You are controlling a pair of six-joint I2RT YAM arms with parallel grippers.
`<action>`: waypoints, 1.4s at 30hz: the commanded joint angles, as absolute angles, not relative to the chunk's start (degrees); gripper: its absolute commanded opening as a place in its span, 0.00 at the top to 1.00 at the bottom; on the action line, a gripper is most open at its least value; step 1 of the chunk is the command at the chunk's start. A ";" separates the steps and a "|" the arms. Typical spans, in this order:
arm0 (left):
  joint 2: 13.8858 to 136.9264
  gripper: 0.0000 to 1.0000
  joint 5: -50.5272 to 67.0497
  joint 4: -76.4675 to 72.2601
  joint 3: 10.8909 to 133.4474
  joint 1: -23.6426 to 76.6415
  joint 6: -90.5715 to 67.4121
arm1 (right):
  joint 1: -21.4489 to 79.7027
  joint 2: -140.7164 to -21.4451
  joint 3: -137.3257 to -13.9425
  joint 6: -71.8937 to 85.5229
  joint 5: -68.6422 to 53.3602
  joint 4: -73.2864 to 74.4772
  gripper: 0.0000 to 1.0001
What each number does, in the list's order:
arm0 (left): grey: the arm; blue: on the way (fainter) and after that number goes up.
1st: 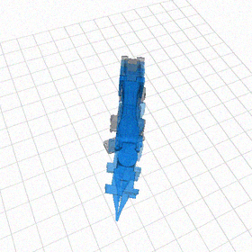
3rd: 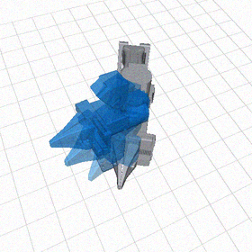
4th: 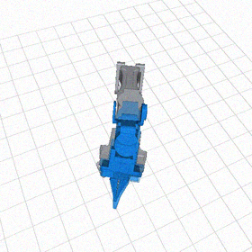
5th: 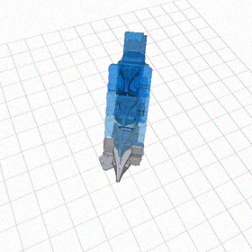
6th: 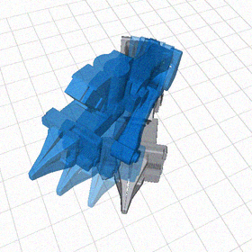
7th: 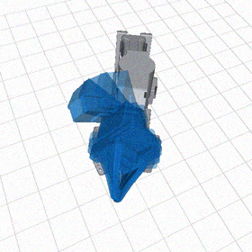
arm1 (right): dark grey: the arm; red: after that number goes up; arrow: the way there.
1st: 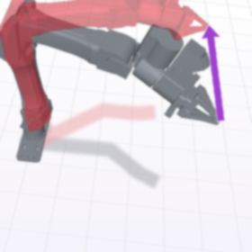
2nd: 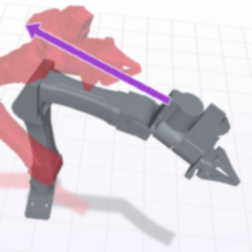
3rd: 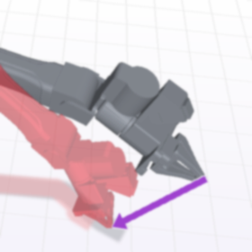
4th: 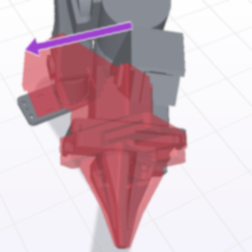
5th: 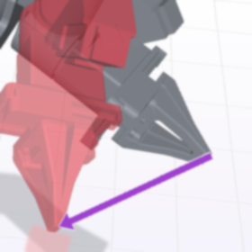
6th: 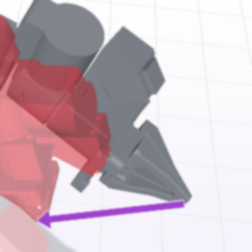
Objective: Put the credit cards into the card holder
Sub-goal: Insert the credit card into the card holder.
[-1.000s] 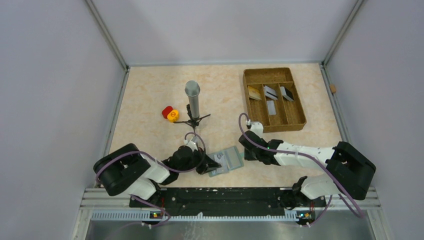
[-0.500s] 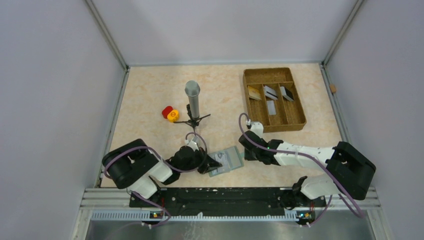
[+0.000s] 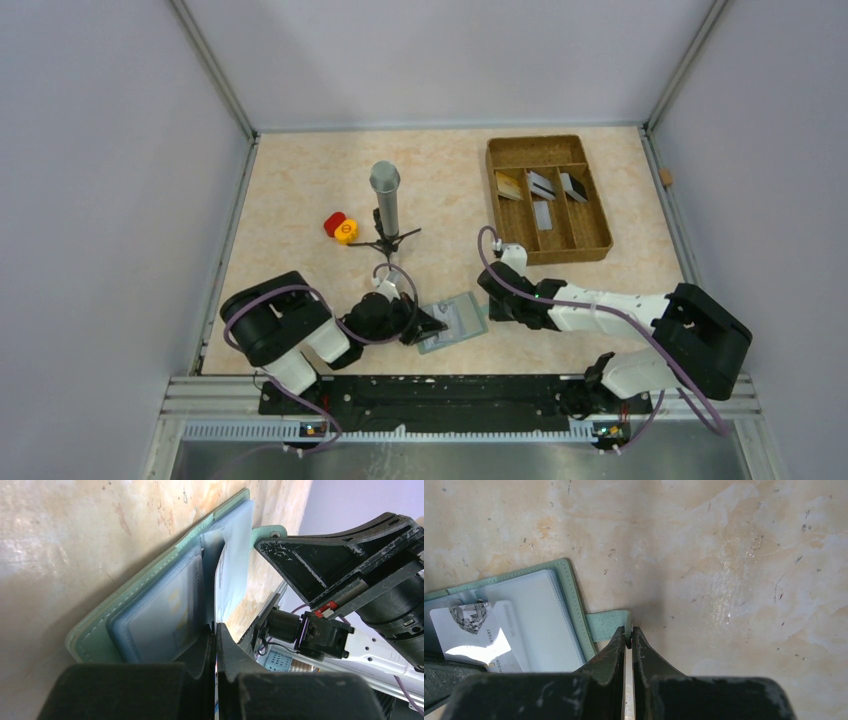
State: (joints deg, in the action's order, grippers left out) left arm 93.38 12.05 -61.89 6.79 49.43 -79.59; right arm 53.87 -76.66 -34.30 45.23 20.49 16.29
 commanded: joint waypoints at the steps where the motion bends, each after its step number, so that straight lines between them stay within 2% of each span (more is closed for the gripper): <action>1: 95.70 1.00 7.22 -65.34 5.58 49.95 -79.04 | 54.46 -74.90 -34.73 46.09 21.05 16.26 1.00; 11: 100.37 1.00 5.61 -70.62 6.72 51.45 -79.82 | 54.42 -74.08 -34.39 46.20 20.69 16.41 1.00; 22: 96.49 1.00 0.61 -64.35 7.81 53.51 -78.45 | 55.72 -71.77 -32.99 48.13 17.60 15.52 1.00; 34: 96.74 1.00 1.54 -60.90 11.02 54.22 -76.84 | 57.23 -71.35 -33.49 48.96 16.40 15.43 1.00; 42: 85.91 0.73 -3.05 -34.06 16.83 55.96 -72.44 | 57.68 -68.56 -33.06 49.57 17.30 17.07 1.00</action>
